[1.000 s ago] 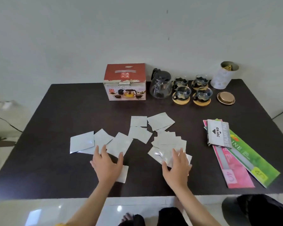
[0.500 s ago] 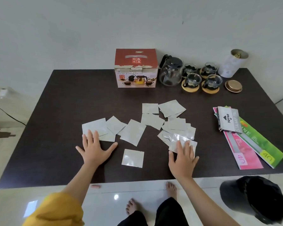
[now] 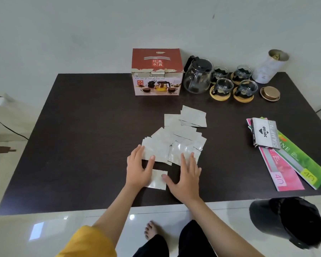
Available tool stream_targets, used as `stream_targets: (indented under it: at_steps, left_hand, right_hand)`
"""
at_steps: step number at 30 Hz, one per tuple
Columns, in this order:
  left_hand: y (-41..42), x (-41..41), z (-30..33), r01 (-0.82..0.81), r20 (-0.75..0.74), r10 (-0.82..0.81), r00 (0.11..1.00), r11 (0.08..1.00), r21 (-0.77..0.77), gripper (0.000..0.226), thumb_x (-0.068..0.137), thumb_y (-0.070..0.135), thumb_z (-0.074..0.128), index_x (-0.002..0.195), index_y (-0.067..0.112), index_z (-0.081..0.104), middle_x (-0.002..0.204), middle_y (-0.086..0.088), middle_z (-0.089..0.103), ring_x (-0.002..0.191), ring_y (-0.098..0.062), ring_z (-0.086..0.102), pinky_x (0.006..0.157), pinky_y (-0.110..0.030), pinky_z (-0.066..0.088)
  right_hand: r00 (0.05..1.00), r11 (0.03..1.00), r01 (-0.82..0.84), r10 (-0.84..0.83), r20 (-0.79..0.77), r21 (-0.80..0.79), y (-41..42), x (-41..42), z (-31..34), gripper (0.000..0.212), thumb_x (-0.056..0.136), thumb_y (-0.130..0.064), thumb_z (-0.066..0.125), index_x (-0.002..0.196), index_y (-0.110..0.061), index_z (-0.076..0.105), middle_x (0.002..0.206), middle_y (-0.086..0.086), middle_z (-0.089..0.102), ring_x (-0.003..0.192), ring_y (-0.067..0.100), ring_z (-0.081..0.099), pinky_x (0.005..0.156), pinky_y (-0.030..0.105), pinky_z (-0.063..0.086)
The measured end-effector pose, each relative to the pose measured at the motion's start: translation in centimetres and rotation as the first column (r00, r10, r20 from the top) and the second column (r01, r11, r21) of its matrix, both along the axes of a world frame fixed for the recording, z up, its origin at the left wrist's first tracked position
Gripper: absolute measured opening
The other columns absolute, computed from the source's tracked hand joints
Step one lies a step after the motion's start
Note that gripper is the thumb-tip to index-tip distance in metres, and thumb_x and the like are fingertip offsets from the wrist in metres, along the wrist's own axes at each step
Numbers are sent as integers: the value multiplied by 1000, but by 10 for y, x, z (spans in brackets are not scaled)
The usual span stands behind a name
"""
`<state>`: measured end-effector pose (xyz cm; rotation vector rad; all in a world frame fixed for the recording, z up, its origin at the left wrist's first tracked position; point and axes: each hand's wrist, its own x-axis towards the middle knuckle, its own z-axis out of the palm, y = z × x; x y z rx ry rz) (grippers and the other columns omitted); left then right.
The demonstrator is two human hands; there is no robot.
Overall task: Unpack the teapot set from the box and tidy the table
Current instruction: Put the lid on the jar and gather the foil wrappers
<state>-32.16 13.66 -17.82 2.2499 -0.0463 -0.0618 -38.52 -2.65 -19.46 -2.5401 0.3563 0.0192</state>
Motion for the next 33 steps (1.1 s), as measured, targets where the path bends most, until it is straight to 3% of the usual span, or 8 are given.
stream_targets:
  at_steps: [2,5,11,16,21,24,28,33]
  left_hand:
    - [12,2,0,-36,-3,35,999,998,-42,64,91,54,46,140,13,42,147,-1,37,135,-20,30,104,-27,24]
    - [25,4,-2,-57,6,57,998,998,-34,60,91,46,49,140,12,42,147,-1,37,135,-20,30,105,-29,28]
    - [19,-4,-8,11,28,-14,1000,995,103,79,79,66,46,139,15,42,150,-1,32,136,-22,27,106,-38,31]
    - [-13,-6,-17,1,35,-14,999,943,331,91,76,76,38,145,17,28,158,-8,14,143,-29,18,113,-54,12]
    - [-50,2,-17,-36,-38,55,998,919,394,109,71,86,36,150,16,10,159,-11,-11,146,-27,-8,112,-59,0]
    - [-76,6,-17,-27,-77,70,995,888,458,117,65,91,34,151,15,8,159,-13,-6,146,-26,-12,111,-61,-1]
    - [-96,15,-20,-102,-101,180,978,848,520,117,65,89,37,149,10,17,157,-18,10,146,-30,3,108,-67,8]
    - [-109,25,-23,-138,-122,226,967,858,495,113,70,85,37,150,9,11,158,-18,4,146,-31,-1,111,-62,10]
  right_hand:
    - [998,996,-42,38,-49,-81,6,-3,-4,112,69,-88,37,154,-22,6,160,11,-12,147,26,-9,112,49,-6]
    - [995,992,-14,2,-96,-124,11,2,-4,105,74,-81,42,154,-20,9,160,14,-10,147,31,-7,112,58,-1]
    - [976,983,138,-155,-150,-121,-5,22,6,88,88,-62,47,153,-15,9,159,17,-9,146,33,-6,110,66,2]
    - [993,995,67,-73,-97,-72,-35,34,15,105,73,-82,32,153,-18,8,160,12,-9,147,30,-7,111,63,-2]
    - [990,997,60,-66,-123,-53,-90,86,23,92,85,-69,42,153,-21,5,161,6,-12,147,26,-9,113,61,-5]
    - [983,993,-7,-15,-181,-116,-121,129,25,82,91,-63,38,153,-22,3,161,4,-10,148,25,-8,113,60,-4]
    - [964,977,-156,119,-237,-145,-139,159,19,69,95,-57,32,152,-24,14,162,1,-6,148,24,-8,113,61,-5]
    - [975,969,-216,208,-78,-118,-127,134,7,63,93,-61,25,146,-27,35,161,-3,13,148,19,3,115,54,-3]
